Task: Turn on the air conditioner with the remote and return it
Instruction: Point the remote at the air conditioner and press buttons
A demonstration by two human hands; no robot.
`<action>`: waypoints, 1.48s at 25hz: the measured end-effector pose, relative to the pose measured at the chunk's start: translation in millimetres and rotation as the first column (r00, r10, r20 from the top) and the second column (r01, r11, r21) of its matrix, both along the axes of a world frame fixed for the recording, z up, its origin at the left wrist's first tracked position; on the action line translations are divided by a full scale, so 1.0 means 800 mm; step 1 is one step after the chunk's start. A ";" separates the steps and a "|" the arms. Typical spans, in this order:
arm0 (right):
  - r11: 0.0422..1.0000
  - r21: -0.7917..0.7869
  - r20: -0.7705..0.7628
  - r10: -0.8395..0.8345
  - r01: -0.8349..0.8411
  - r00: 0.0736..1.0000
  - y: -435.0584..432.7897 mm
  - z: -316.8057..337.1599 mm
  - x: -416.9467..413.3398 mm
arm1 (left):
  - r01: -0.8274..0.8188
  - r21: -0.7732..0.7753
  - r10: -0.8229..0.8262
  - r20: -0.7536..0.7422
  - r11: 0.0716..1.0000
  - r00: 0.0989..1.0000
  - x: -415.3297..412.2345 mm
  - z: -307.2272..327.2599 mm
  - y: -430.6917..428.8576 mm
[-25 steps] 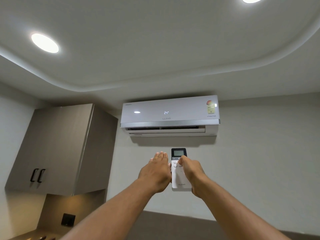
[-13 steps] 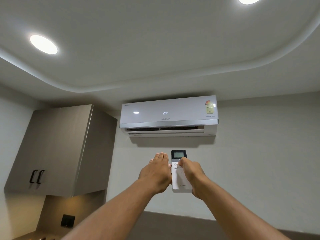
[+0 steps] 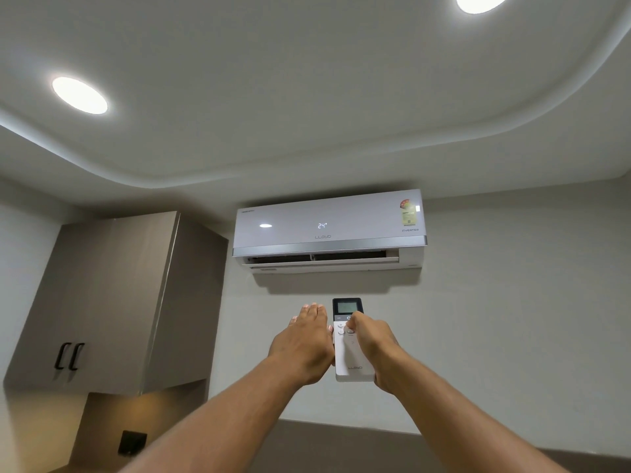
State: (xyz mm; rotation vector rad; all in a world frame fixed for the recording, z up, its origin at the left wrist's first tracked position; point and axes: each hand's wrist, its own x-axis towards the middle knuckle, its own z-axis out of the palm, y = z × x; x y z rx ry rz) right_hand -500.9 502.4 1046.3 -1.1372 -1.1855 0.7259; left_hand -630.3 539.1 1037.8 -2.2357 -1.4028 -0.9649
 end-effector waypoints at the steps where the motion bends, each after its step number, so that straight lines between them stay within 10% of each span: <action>1: 1.000 0.000 -0.002 0.001 -0.001 1.000 0.000 0.000 -0.001 | -0.004 -0.004 0.004 -0.002 1.000 1.000 -0.001 0.000 -0.001; 37: 1.000 -0.021 0.015 -0.008 0.008 1.000 -0.012 -0.001 -0.007 | -0.020 -0.001 0.020 -0.007 1.000 1.000 -0.005 0.001 -0.010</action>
